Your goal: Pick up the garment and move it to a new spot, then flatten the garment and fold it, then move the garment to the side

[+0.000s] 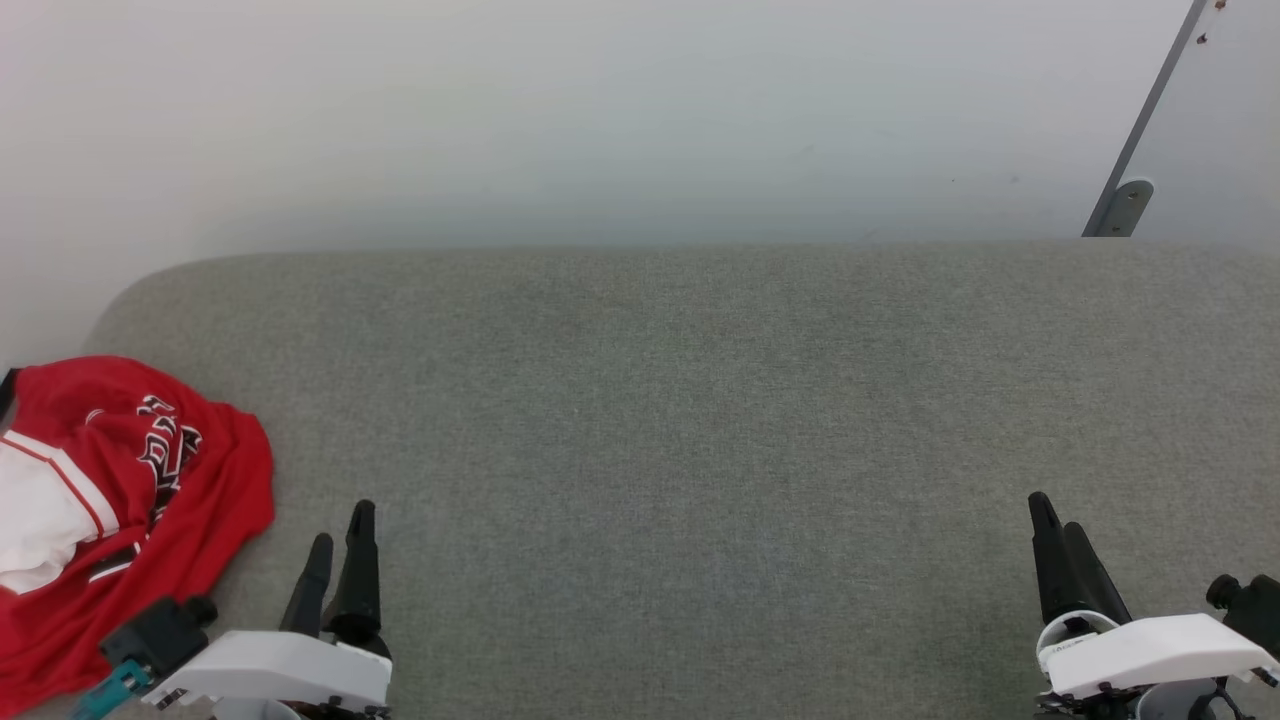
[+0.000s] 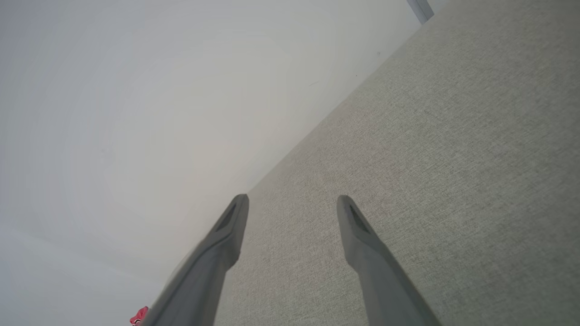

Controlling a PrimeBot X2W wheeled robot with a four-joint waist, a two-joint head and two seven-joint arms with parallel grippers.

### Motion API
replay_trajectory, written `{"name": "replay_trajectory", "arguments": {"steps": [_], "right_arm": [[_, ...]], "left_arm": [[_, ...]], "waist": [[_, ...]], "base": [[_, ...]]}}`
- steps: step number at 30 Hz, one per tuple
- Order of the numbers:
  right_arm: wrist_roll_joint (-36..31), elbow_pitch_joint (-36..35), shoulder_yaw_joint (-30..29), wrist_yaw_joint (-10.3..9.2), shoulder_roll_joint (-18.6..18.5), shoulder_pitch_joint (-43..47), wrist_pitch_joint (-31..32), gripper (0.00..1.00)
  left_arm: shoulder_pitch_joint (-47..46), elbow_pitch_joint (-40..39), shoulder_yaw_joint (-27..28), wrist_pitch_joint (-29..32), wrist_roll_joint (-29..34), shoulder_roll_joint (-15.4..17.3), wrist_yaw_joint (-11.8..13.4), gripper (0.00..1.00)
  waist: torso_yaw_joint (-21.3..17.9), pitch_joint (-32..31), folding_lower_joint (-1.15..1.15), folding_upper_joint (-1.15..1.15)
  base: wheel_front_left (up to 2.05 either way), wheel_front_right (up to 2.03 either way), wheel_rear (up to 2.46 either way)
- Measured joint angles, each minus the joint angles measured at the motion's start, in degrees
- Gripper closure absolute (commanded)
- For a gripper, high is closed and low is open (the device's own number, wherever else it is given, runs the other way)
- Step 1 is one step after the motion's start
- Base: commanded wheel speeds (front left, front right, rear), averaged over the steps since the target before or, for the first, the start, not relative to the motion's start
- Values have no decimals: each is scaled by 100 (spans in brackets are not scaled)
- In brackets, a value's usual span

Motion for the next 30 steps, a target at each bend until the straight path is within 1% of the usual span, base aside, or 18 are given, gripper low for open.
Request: {"name": "replay_trajectory", "arguments": {"steps": [9,17,30], "right_arm": [[-814,-11,-16,0,40,-68,-101,0],[-1411,-57,-22,0,53,-70,-180,0],[-2129,-138,-11,1,68,-80,-309,0]], "left_arm": [[2,-1,-66,-152,859,83,16,0],[35,-30,-64,-276,1448,112,10,0],[40,-70,-48,-470,2273,134,-133,0]], "waist": [[-4,-3,0,0],[-9,-3,0,0],[-22,-7,0,0]], "base": [[0,0,0],[0,0,0],[0,0,0]]}}
